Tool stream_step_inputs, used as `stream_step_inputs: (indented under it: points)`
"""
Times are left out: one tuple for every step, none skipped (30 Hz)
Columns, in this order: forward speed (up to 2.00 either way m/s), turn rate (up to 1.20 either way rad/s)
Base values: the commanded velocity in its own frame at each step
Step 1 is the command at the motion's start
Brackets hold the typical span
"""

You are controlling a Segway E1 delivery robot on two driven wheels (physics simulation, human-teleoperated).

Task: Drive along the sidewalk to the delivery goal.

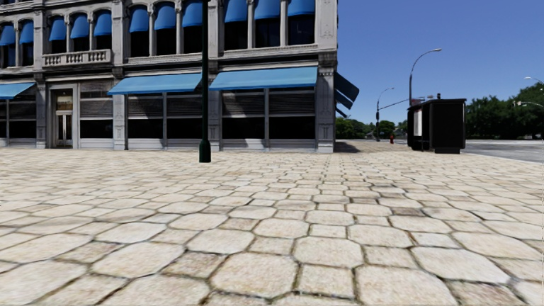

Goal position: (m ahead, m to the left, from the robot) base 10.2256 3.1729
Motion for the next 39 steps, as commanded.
stream_step_inputs:
  points:
    - [1.72,0.41]
    - [1.70,0.41]
    - [1.69,0.41]
    - [1.69,0.41]
    - [1.69,0.41]
    - [1.69,0.41]
    - [1.69,0.41]
    - [1.69,0.41]
    - [1.69,0.41]
    - [1.69,0.41]
    - [1.69,0.41]
    - [1.69,0.41]
    - [1.69,0.41]
    - [1.69,0.41]
    - [1.69,0.41]
    - [1.69,0.41]
    - [1.69,0.41]
    - [1.69,0.41]
    - [1.69,0.41]
    - [1.69,0.41]
    - [1.69,0.41]
    - [1.69,0.41]
    - [1.69,0.41]
    - [1.69,0.41]
    - [1.69,0.41]
    - [1.69,0.41]
    - [1.69,0.41]
    - [1.69,0.41]
    - [1.69,0.41]
    - [1.69,0.41]
    - [1.69,0.41]
    - [1.69,0.41]
    - [1.69,0.41]
    - [1.69,0.41]
    - [1.69,0.41]
    - [1.69,0.41]
    - [1.70,0.41]
    - [1.70,0.41]
    - [1.70,0.41]
